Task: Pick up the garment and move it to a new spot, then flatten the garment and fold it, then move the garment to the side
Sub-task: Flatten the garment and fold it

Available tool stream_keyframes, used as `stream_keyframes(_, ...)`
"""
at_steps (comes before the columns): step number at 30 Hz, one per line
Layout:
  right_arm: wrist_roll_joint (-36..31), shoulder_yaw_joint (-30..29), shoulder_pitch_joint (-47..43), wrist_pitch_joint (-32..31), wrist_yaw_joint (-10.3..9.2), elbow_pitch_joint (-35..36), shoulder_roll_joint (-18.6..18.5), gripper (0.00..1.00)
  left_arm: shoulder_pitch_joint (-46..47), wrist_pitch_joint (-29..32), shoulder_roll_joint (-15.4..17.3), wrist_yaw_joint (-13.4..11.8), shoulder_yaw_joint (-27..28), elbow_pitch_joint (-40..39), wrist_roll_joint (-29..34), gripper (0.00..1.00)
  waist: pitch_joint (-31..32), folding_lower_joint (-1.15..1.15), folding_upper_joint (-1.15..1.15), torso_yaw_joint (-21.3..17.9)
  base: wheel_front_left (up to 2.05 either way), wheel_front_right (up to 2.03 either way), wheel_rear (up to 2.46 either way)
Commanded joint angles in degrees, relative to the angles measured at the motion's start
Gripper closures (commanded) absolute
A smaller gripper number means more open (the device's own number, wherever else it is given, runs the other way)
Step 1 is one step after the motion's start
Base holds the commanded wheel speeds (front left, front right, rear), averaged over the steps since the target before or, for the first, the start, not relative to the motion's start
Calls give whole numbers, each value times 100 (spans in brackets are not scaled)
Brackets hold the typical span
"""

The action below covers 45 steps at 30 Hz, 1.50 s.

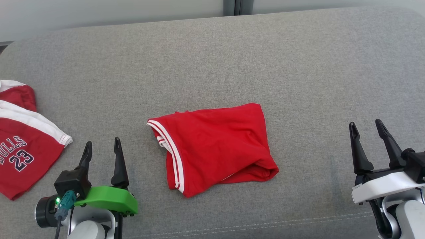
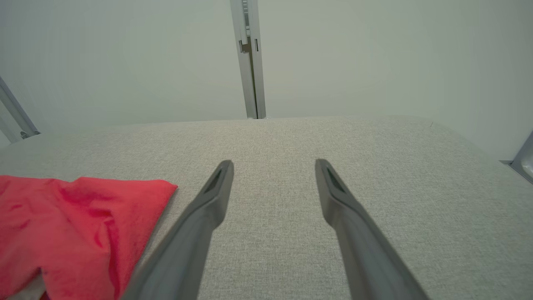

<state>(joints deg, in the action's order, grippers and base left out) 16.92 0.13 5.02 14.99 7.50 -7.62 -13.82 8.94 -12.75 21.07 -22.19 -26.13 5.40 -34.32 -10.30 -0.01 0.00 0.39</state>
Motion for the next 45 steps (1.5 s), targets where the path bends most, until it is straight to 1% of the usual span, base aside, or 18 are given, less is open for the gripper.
stream_keyframes(1, -17, -16, -38, 28, -1, -7, -13, 0, -12, -11, 10, -24, -1, -7, -9, 0, -8, 1, 0, 8, 0, 0, 0)
stream_keyframes(15, 30, 13, 13, -47, -2, 5, -83, 0, 82, -39, 28, -28, -13, 14, -25, 0, -17, 1, 0, 105, 0, 0, 0)
stream_keyframes(16, 55, 37, 15, -67, -1, -1, -92, 61, 76, -38, 31, -31, -18, 11, -26, 0, -19, 1, 0, 111, 0, 0, 0)
stream_keyframes(17, 67, 53, 20, -78, -2, -2, -99, 100, 81, -36, 32, -32, -22, 7, -26, 0, -23, 1, 0, 119, 0, 0, 0)
stream_keyframes(21, 92, 277, 90, -146, -1, 8, -141, 100, 159, -29, 19, -6, -44, -15, -18, 0, -86, 1, 0, 182, 0, 0, 0)
stream_keyframes(23, 135, 520, 166, -160, -1, -31, -188, 100, 203, -27, 0, 14, -60, -21, 0, 0, -139, 1, 0, 225, 0, 0, 0)
stream_keyframes(28, 295, 1371, 533, -122, -1, -256, -201, 100, 367, -47, -82, 76, -130, 1, 37, 0, -303, 1, 0, 353, 0, 0, 0)
stream_keyframes(29, 382, 1721, 706, -100, -1, -417, -185, 100, 435, -57, -133, 110, -167, 27, 51, 0, -365, 1, 0, 422, 0, 0, 0)
stream_keyframes(35, 669, 2710, 1175, -17, -1, -962, -124, 100, 595, -98, -286, 218, -253, 141, 43, 0, -522, 1, 0, 636, 0, 0, 0)
stream_keyframes(40, 935, 3375, 1418, 20, -1, -1299, -51, 100, 649, -141, -341, 269, -235, 238, 39, 0, -623, 1, 0, 725, 0, 0, 0)
stream_keyframes(41, 935, 3375, 1418, 20, -1, -1299, -51, 100, 649, -141, -341, 269, -235, 238, 39, 0, -623, 1, 0, 725, 0, 0, 0)
stream_keyframes(45, 1095, 3765, 1594, 25, -1, -1508, 28, 100, 706, -159, -379, 295, -230, 298, 52, 0, -693, 1, 0, 742, 0, 0, 0)
